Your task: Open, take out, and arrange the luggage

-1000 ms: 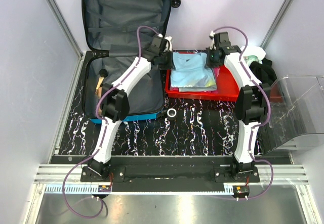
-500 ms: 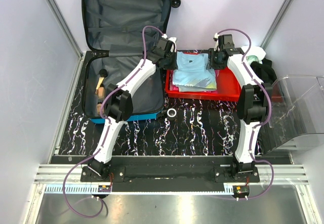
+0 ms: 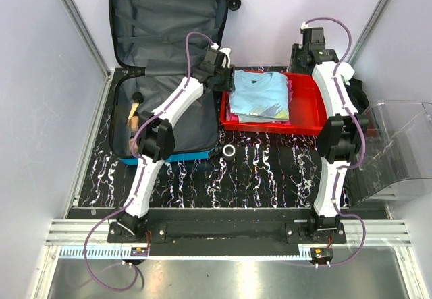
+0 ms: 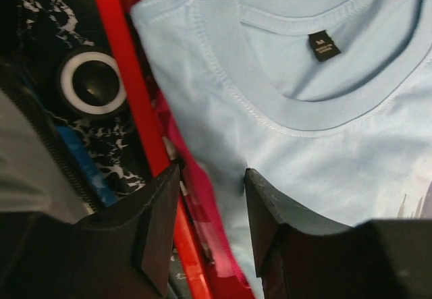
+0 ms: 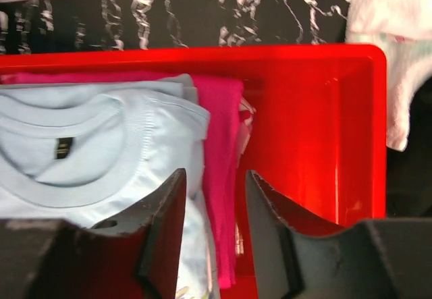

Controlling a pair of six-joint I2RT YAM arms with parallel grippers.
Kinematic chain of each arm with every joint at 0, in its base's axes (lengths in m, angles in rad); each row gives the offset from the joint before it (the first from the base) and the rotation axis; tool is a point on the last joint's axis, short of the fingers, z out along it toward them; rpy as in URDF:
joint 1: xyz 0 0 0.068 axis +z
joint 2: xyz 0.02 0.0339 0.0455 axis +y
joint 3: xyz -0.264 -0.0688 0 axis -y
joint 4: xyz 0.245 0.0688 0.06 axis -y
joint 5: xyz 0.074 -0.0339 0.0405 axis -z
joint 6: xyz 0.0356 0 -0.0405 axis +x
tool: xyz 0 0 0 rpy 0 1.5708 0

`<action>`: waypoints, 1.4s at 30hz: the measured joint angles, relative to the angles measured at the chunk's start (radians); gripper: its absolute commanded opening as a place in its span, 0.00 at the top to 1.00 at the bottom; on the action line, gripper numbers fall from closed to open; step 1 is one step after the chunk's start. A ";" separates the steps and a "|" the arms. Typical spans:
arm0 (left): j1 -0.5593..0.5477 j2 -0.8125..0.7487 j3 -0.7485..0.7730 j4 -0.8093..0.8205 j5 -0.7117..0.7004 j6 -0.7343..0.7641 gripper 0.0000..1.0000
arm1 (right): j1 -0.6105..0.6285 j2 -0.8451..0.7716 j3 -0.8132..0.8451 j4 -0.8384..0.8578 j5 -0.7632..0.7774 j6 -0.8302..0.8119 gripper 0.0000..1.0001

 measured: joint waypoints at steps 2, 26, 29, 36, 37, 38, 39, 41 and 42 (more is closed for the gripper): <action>0.005 -0.004 0.000 -0.005 0.008 0.006 0.55 | 0.014 0.000 0.010 0.003 -0.013 -0.002 0.71; 0.045 -0.083 -0.072 -0.034 0.040 0.073 0.46 | 0.052 0.159 0.267 -0.243 0.072 -0.024 0.20; 0.066 -0.118 -0.094 -0.047 0.039 0.087 0.46 | 0.050 0.023 0.215 -0.274 0.210 -0.051 0.14; 0.109 -0.188 -0.138 -0.052 0.041 0.101 0.46 | -0.020 -0.216 0.229 -0.417 0.586 -0.032 0.00; 0.115 -0.196 -0.147 -0.051 0.043 0.100 0.46 | -0.035 -0.229 0.230 -0.434 0.636 -0.018 0.00; 0.122 -0.203 -0.154 -0.053 0.046 0.100 0.46 | -0.051 -0.237 0.229 -0.455 0.684 -0.003 0.01; 0.128 -0.210 -0.163 -0.053 0.048 0.100 0.46 | -0.060 -0.240 0.227 -0.467 0.711 0.013 0.00; 0.137 -0.219 -0.175 -0.057 0.050 0.100 0.46 | -0.071 -0.242 0.217 -0.489 0.738 0.060 0.00; 0.142 -0.222 -0.180 -0.059 0.053 0.100 0.46 | -0.076 -0.245 0.204 -0.493 0.739 0.090 0.00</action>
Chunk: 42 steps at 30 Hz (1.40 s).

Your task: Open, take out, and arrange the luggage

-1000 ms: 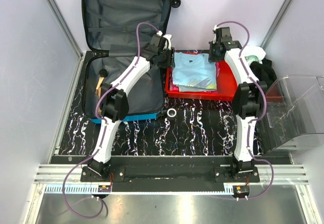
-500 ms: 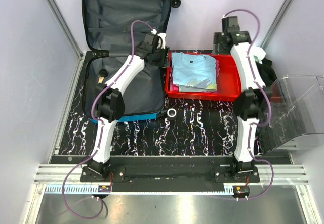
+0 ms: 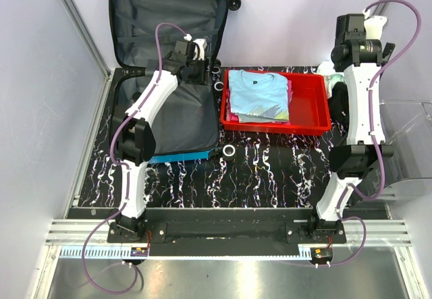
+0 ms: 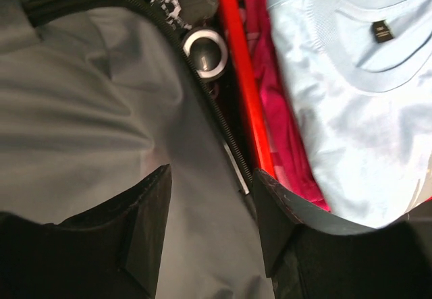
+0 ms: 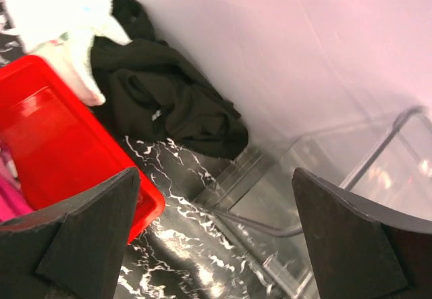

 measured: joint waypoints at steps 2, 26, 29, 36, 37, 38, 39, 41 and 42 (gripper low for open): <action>0.008 -0.003 -0.003 -0.010 0.005 -0.003 0.46 | -0.007 -0.011 -0.044 -0.006 0.025 0.059 0.00; 0.022 -0.061 -0.070 -0.021 0.057 -0.029 0.48 | -0.224 -0.123 -0.172 -0.100 0.333 0.982 0.24; 0.022 -0.061 -0.072 -0.020 0.060 -0.034 0.48 | -0.228 -0.117 -0.172 -0.100 0.306 1.030 0.27; 0.022 -0.061 -0.072 -0.020 0.064 -0.034 0.48 | -0.240 -0.101 -0.210 -0.100 0.253 1.085 0.28; 0.022 -0.061 -0.072 -0.020 0.064 -0.034 0.48 | -0.244 -0.101 -0.228 -0.098 0.247 1.090 0.28; 0.022 -0.061 -0.072 -0.020 0.064 -0.034 0.48 | -0.248 -0.101 -0.248 -0.095 0.246 1.092 0.29; 0.022 -0.061 -0.072 -0.020 0.064 -0.035 0.48 | -0.250 -0.102 -0.267 -0.084 0.246 1.091 0.29; 0.022 -0.061 -0.072 -0.020 0.065 -0.036 0.48 | -0.251 -0.111 -0.297 -0.061 0.255 1.085 0.34; 0.022 -0.061 -0.072 -0.020 0.066 -0.037 0.48 | -0.252 -0.119 -0.311 -0.049 0.256 1.083 0.39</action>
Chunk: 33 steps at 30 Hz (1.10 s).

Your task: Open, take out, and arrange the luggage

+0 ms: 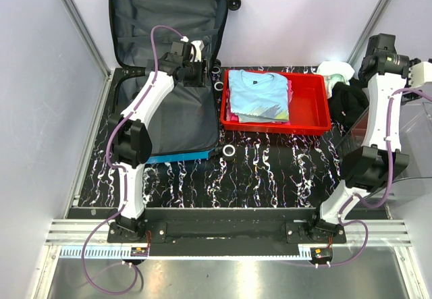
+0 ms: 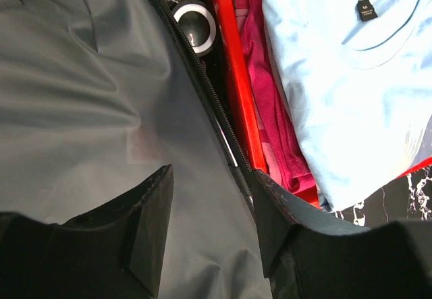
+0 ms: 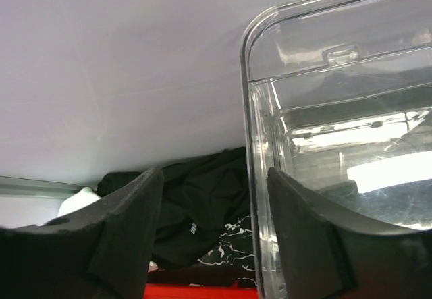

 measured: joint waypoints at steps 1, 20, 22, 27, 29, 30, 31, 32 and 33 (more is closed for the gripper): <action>0.000 0.000 0.000 0.000 0.001 0.000 0.48 | 0.000 -0.011 -0.016 0.009 -0.001 -0.003 0.50; 0.000 0.000 0.023 -0.001 0.008 -0.007 0.48 | 0.027 -0.243 -0.288 0.190 -0.150 -0.277 0.96; 0.000 0.000 0.023 -0.001 0.008 -0.007 0.48 | 0.057 -0.244 -0.280 0.171 -0.150 -0.299 0.96; 0.000 0.000 0.023 -0.001 0.007 -0.006 0.48 | 0.162 -0.244 -0.245 0.054 -0.148 -0.336 0.96; 0.001 0.000 0.023 -0.001 0.007 -0.006 0.48 | 0.188 -0.245 -0.232 0.010 -0.148 -0.338 0.96; 0.001 0.000 0.023 -0.001 0.007 -0.006 0.48 | 0.196 -0.246 -0.230 -0.004 -0.149 -0.340 0.96; 0.002 0.000 0.023 -0.001 0.007 -0.006 0.48 | 0.208 -0.248 -0.227 -0.015 -0.148 -0.340 0.96; 0.003 0.000 0.023 0.000 0.007 -0.006 0.48 | 0.217 -0.251 -0.227 -0.026 -0.147 -0.341 0.96; 0.004 0.000 0.023 0.000 0.007 -0.006 0.48 | 0.228 -0.254 -0.227 -0.034 -0.143 -0.341 0.97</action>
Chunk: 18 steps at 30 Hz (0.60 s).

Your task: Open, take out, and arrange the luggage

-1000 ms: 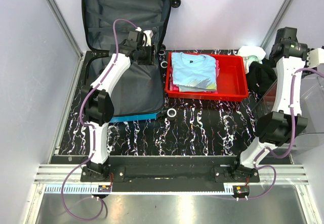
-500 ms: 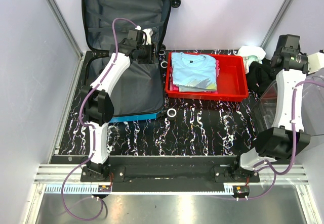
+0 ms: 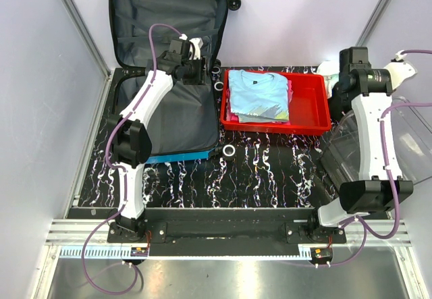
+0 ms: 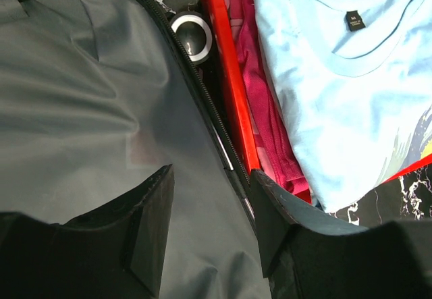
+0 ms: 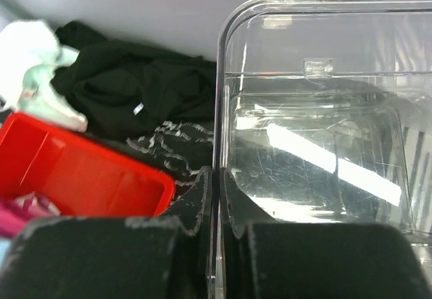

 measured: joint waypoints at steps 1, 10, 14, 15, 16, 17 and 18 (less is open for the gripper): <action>0.002 0.000 0.000 0.000 0.000 0.000 0.48 | 0.012 -0.003 0.000 -0.006 0.000 0.000 0.97; 0.019 -0.007 -0.024 0.001 0.000 0.000 0.48 | 0.264 0.001 0.017 -0.003 -0.066 -0.045 0.97; 0.024 -0.013 -0.030 0.001 0.000 0.000 0.48 | 0.343 0.013 0.036 -0.004 -0.088 -0.053 0.97; 0.025 -0.015 -0.030 0.001 0.000 0.000 0.48 | 0.357 0.013 0.037 -0.003 -0.093 -0.052 0.97; 0.026 -0.016 -0.031 0.001 0.000 0.000 0.48 | 0.378 0.013 0.037 -0.005 -0.096 -0.052 0.97; 0.027 -0.018 -0.031 0.001 0.000 0.000 0.48 | 0.398 0.013 0.039 -0.007 -0.098 -0.052 0.97; 0.029 -0.020 -0.031 0.001 0.000 0.000 0.48 | 0.420 0.013 0.040 -0.009 -0.101 -0.051 0.97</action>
